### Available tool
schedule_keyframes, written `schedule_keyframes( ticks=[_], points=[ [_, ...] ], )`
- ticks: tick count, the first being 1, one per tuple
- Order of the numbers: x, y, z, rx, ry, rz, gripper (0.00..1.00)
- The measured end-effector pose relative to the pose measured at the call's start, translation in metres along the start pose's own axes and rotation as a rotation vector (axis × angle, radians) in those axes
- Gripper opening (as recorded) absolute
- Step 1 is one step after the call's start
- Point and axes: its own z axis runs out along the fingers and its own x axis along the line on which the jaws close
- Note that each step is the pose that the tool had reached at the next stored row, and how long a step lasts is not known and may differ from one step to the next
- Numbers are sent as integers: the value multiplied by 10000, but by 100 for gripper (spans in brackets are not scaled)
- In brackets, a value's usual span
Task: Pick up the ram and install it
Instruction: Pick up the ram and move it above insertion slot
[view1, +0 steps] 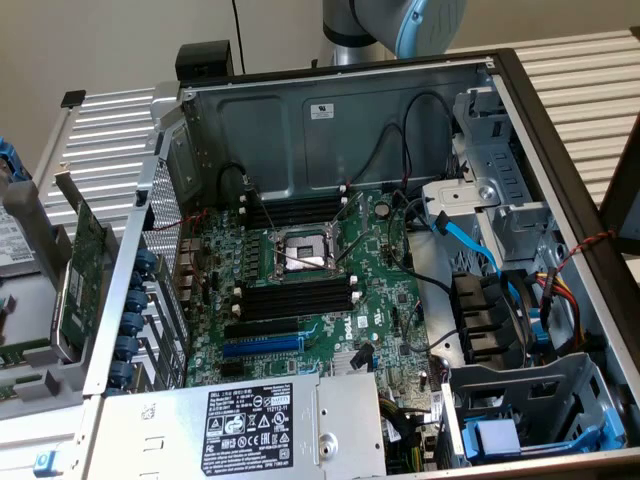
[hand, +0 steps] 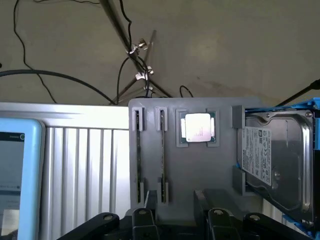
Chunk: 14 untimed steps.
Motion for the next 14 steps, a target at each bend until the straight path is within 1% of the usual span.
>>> schedule_keyframes(
  ticks=[2, 8, 14],
  points=[
    [15, 9, 15, 2, -2, -1, 42],
    [134, 13, 45, 1, -11, 0, 42],
    [140, 14, 150, 1, -9, 0, 42]
  ],
)
